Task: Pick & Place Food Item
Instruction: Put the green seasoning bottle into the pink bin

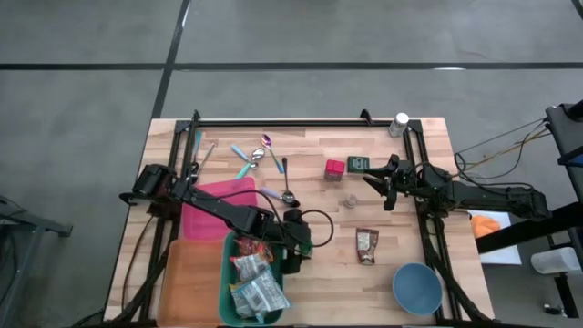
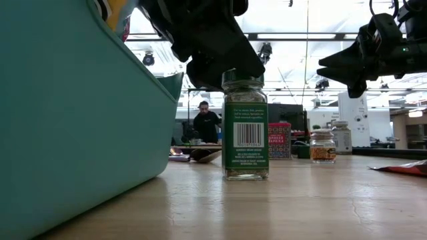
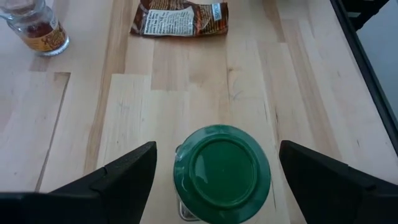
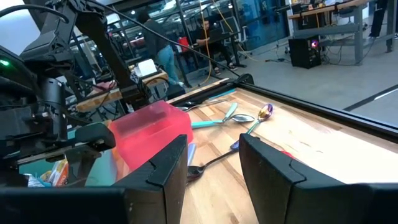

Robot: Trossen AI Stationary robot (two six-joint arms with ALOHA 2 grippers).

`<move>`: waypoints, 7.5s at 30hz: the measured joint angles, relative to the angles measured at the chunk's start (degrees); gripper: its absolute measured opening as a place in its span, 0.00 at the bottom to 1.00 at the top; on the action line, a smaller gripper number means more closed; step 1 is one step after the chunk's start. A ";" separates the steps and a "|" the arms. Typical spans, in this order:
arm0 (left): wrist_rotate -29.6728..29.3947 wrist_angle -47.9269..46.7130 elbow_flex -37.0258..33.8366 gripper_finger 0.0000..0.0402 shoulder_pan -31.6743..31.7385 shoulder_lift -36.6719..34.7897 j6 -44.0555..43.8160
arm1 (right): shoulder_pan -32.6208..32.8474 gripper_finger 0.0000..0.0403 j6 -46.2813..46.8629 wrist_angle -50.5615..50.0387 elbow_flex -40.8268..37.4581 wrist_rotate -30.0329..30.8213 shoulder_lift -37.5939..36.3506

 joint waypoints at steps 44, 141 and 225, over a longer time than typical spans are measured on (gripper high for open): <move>0.21 -0.42 -0.10 0.49 0.31 -0.01 -0.04 | 0.00 0.35 -0.01 0.00 0.00 0.00 -0.02; -30.76 -78.83 -21.74 0.50 -24.93 -53.69 -97.34 | 0.00 0.35 0.00 0.00 0.00 0.00 -0.04; -19.36 -23.22 -36.41 0.50 14.95 -48.69 -31.23 | 0.00 0.35 0.00 -0.01 0.00 0.00 -0.04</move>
